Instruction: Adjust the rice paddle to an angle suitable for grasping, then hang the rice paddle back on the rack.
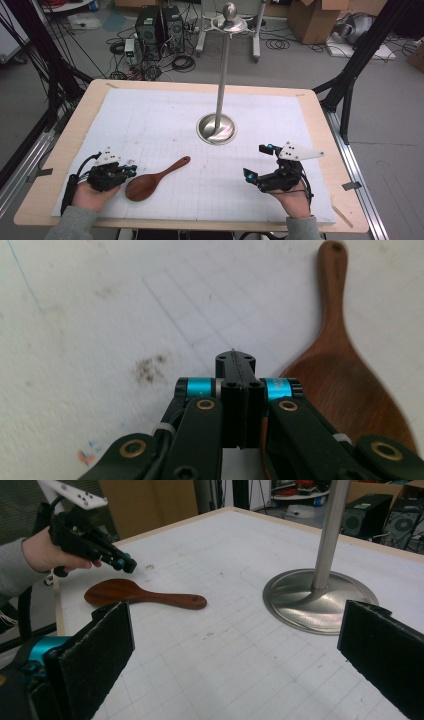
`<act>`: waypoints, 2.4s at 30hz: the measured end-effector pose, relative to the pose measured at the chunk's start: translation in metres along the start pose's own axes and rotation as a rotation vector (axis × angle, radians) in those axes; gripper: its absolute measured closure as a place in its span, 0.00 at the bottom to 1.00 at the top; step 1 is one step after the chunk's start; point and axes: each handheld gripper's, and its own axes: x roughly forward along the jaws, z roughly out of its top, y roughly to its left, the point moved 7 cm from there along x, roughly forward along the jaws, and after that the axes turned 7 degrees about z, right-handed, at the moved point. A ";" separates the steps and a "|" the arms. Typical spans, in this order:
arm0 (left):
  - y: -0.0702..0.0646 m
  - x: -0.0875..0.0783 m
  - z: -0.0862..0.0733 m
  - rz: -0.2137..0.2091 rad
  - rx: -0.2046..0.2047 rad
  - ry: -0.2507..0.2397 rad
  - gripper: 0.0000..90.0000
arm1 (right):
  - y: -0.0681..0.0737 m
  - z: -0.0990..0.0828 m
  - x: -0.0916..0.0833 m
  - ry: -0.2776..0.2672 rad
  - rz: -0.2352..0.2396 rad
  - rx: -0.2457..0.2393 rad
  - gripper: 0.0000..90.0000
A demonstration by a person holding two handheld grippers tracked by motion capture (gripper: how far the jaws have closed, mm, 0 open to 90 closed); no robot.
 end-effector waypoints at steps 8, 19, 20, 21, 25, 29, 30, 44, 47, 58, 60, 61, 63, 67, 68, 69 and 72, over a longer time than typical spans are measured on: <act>-0.030 0.009 0.030 -0.058 0.121 -0.007 0.83 | 0.000 0.001 -0.001 -0.004 0.004 0.002 0.00; -0.054 0.023 0.041 -0.128 0.217 0.011 0.26 | 0.003 0.002 -0.009 -0.011 -0.001 -0.001 0.00; -0.057 0.026 0.042 -0.138 0.220 0.017 0.25 | 0.003 0.002 -0.009 -0.013 -0.002 -0.004 0.00; -0.059 0.028 0.043 -0.146 0.221 0.018 0.23 | 0.003 0.002 -0.010 -0.012 -0.005 0.002 0.00; -0.068 0.036 0.048 -0.172 0.234 0.031 0.22 | 0.002 0.001 -0.012 -0.012 -0.007 -0.001 0.00; -0.073 0.043 0.052 -0.187 0.237 0.051 0.22 | 0.001 -0.001 -0.014 -0.011 -0.007 0.003 0.00; -0.074 0.044 0.052 -0.193 0.236 0.064 0.22 | 0.001 -0.001 -0.014 -0.012 -0.006 0.002 0.00; -0.072 0.055 0.051 -0.201 0.242 0.105 0.24 | 0.000 -0.006 -0.018 0.003 -0.002 0.006 0.00; -0.073 0.057 0.052 -0.202 0.242 0.117 0.25 | 0.000 -0.005 -0.018 0.000 -0.002 0.010 0.00; -0.072 0.063 0.048 -0.203 0.252 0.167 0.27 | 0.000 -0.005 -0.017 0.006 0.010 0.009 0.00; -0.073 0.064 0.048 -0.205 0.238 0.169 0.28 | 0.000 -0.005 -0.017 0.000 0.010 0.010 0.00; -0.072 0.064 0.047 -0.208 0.243 0.177 0.29 | 0.001 -0.005 -0.018 0.001 0.010 0.012 0.00; -0.071 0.064 0.046 -0.203 0.245 0.197 0.32 | 0.001 -0.004 -0.017 0.001 0.012 0.009 0.00; -0.068 0.065 0.046 -0.190 0.243 0.221 0.40 | 0.002 -0.006 -0.015 0.013 0.016 0.009 0.00; -0.068 0.066 0.045 -0.183 0.241 0.228 0.41 | 0.002 -0.006 -0.015 0.014 0.016 0.012 0.00; -0.068 0.067 0.044 -0.184 0.244 0.235 0.42 | 0.002 -0.006 -0.015 0.017 0.015 0.010 0.00; -0.068 0.068 0.043 -0.182 0.241 0.261 0.47 | 0.002 -0.006 -0.015 0.014 0.019 0.010 0.00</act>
